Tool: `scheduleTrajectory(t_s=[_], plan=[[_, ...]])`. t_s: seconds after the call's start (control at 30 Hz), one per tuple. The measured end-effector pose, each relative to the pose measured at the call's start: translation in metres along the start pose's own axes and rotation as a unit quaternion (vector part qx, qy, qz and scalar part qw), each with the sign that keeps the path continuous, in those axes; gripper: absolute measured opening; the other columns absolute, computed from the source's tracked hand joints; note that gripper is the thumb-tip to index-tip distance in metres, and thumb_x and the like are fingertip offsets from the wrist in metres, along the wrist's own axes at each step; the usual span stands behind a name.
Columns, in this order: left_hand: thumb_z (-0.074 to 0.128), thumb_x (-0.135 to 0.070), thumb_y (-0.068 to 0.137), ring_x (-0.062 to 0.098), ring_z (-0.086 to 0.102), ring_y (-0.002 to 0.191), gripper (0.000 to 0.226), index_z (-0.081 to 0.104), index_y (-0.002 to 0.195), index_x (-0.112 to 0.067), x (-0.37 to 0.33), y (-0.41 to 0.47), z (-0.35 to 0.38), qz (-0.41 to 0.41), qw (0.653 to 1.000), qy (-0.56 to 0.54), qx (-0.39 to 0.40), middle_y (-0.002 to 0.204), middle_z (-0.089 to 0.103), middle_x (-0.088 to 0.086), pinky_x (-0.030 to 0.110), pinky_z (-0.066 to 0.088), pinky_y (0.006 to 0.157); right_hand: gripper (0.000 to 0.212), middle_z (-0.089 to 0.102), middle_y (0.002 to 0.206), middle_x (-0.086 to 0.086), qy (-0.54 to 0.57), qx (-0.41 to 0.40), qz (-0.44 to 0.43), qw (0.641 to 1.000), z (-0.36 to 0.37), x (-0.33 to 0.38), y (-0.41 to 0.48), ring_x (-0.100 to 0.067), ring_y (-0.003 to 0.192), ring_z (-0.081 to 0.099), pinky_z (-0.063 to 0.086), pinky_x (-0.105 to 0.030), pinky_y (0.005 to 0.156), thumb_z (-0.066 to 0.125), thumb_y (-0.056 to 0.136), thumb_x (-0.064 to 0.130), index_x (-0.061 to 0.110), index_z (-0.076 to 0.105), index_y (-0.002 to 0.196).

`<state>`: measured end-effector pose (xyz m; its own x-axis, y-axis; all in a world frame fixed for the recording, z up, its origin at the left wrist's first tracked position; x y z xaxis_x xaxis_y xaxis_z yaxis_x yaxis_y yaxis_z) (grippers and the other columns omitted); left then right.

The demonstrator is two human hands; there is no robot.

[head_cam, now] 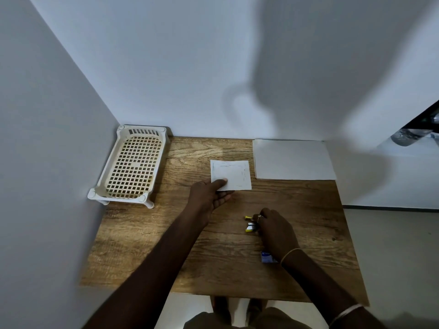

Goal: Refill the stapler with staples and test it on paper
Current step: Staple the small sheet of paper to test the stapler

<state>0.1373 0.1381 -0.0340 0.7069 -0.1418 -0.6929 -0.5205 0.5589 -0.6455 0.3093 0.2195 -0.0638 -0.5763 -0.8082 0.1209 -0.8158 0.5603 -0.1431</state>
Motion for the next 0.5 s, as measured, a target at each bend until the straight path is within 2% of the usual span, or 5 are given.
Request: scheduleTrajectory(t_s=[0.1, 0.23, 0.3, 0.4, 0.5], plan=[[0.071, -0.006, 0.092, 0.035, 0.076, 0.096, 0.036, 0.060, 0.125, 0.001, -0.001, 0.000, 0.001, 0.002, 1.000, 0.003, 0.000, 0.106, 0.075, 0.023, 0.040, 0.063, 0.084, 0.021, 0.064, 0.106, -0.004, -0.006, -0.012, -0.012, 1.000, -0.003, 0.002, 0.000, -0.022, 0.093, 0.059, 0.050, -0.034, 0.073, 0.064, 0.091, 0.018, 0.019, 0.068, 0.111], [0.070, -0.006, 0.092, 0.037, 0.074, 0.099, 0.031, 0.060, 0.122, -0.001, -0.002, -0.001, 0.001, 0.002, 1.000, -0.001, 0.003, 0.108, 0.074, 0.024, 0.039, 0.063, 0.084, 0.048, 0.066, 0.118, -0.009, 0.058, -0.088, 0.016, 0.994, -0.031, -0.001, 0.001, -0.026, 0.102, 0.065, 0.058, -0.035, 0.079, 0.079, 0.079, 0.016, 0.010, 0.066, 0.124], [0.070, -0.006, 0.092, 0.037, 0.074, 0.099, 0.028, 0.061, 0.118, -0.002, -0.002, -0.001, 0.000, 0.000, 1.000, -0.002, 0.003, 0.110, 0.074, 0.024, 0.038, 0.063, 0.082, 0.047, 0.065, 0.121, -0.008, 0.150, -0.164, 0.037, 0.974, -0.055, -0.003, 0.003, -0.022, 0.103, 0.066, 0.057, -0.033, 0.081, 0.081, 0.080, 0.020, 0.012, 0.066, 0.124], [0.071, -0.005, 0.091, 0.035, 0.076, 0.095, 0.024, 0.063, 0.113, -0.002, -0.002, -0.001, 0.001, -0.001, 1.000, -0.007, 0.002, 0.107, 0.075, 0.024, 0.037, 0.064, 0.079, 0.045, 0.060, 0.125, -0.007, 0.287, -0.251, 0.065, 0.922, -0.089, -0.007, 0.010, -0.020, 0.107, 0.063, 0.056, -0.032, 0.086, 0.068, 0.088, 0.034, 0.013, 0.062, 0.127], [0.071, -0.004, 0.090, 0.031, 0.077, 0.085, 0.018, 0.065, 0.107, -0.001, -0.001, 0.000, 0.004, -0.004, 1.000, -0.012, 0.006, 0.097, 0.077, 0.021, 0.036, 0.065, 0.075, 0.055, 0.054, 0.141, -0.020, 0.111, -0.284, -0.085, 0.949, -0.112, 0.030, 0.017, -0.034, 0.129, 0.052, 0.049, -0.042, 0.104, 0.072, 0.086, 0.029, 0.006, 0.059, 0.134]])
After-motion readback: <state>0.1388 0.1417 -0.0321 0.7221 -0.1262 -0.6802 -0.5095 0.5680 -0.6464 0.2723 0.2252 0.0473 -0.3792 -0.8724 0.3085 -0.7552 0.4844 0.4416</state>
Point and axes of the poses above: each hand's wrist, its own y-axis towards the middle knuckle, its own z-axis out of the palm, x = y × z, the point moved 9 cm from there along y, towards the middle knuckle
